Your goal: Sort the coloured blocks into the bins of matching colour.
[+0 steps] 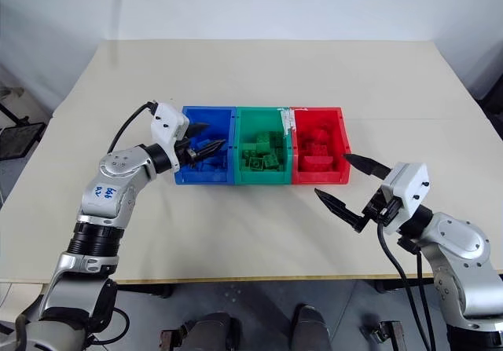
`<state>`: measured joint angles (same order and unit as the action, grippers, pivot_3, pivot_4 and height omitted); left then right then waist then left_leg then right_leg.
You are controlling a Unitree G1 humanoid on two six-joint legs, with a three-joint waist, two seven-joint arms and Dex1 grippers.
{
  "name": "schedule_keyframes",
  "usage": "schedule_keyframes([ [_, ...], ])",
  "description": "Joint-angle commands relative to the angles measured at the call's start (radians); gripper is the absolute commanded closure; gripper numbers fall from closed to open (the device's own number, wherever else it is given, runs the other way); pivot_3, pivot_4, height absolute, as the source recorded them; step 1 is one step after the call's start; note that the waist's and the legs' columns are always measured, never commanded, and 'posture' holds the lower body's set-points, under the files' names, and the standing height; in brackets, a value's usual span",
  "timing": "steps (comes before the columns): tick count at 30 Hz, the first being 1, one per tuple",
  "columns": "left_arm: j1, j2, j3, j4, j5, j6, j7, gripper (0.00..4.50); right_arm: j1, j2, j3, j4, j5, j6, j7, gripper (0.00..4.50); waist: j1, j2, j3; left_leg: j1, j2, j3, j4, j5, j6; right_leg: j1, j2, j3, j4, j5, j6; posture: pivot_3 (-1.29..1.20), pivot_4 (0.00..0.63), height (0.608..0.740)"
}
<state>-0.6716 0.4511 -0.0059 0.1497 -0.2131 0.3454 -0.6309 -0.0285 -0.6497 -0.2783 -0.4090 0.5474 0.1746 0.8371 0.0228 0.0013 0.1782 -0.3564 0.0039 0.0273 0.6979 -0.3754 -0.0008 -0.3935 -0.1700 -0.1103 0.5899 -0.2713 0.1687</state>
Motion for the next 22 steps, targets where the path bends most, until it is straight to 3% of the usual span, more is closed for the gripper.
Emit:
schedule_keyframes([
  [1, 0.021, 0.026, 0.038, -0.059, -0.034, -0.078, -0.063, 0.16, 0.007, -0.011, -0.007, -0.023, -0.009, -0.028, 0.016, 0.00, 0.002, 0.000, 0.000, 0.000, 0.000, 0.000, 0.000, 0.000, 0.000, 0.000, 0.000, 0.000, 0.000, 0.000, 0.000, 0.00, 0.150, 0.740],
  [4, 0.094, 0.116, 0.069, -0.033, -0.026, -0.182, -0.153, 0.05, 0.025, -0.041, -0.007, -0.003, -0.022, -0.048, 0.077, 0.00, 0.001, 0.000, 0.000, 0.000, 0.000, 0.000, 0.001, 0.000, 0.000, 0.000, 0.000, 0.000, 0.000, 0.000, 0.000, 0.00, 0.150, 0.740],
  [8, 0.229, 0.242, 0.107, -0.060, -0.111, -0.278, -0.391, 0.05, 0.058, -0.101, -0.014, 0.034, -0.033, -0.071, 0.170, 0.00, -0.005, 0.000, 0.000, 0.000, 0.001, 0.001, -0.001, 0.000, 0.000, 0.000, 0.000, 0.000, 0.000, 0.000, 0.000, 0.00, 0.150, 0.740],
  [13, 0.366, 0.369, 0.166, -0.067, -0.126, -0.325, -0.498, 0.05, 0.085, -0.149, -0.013, 0.089, -0.049, -0.113, 0.264, 0.00, 0.003, 0.000, 0.000, 0.000, 0.001, 0.002, 0.001, -0.001, 0.000, 0.001, 0.000, 0.000, -0.001, 0.000, 0.000, 0.00, 0.150, 0.740],
  [22, 0.490, 0.343, 0.208, -0.157, -0.143, -0.292, -0.431, 0.05, 0.065, -0.127, 0.004, 0.123, -0.060, -0.119, 0.272, 0.00, 0.000, 0.000, 0.000, 0.001, 0.002, 0.002, 0.001, -0.002, 0.000, 0.001, 0.000, 0.000, -0.001, 0.000, 0.000, 0.00, 0.150, 0.740],
])
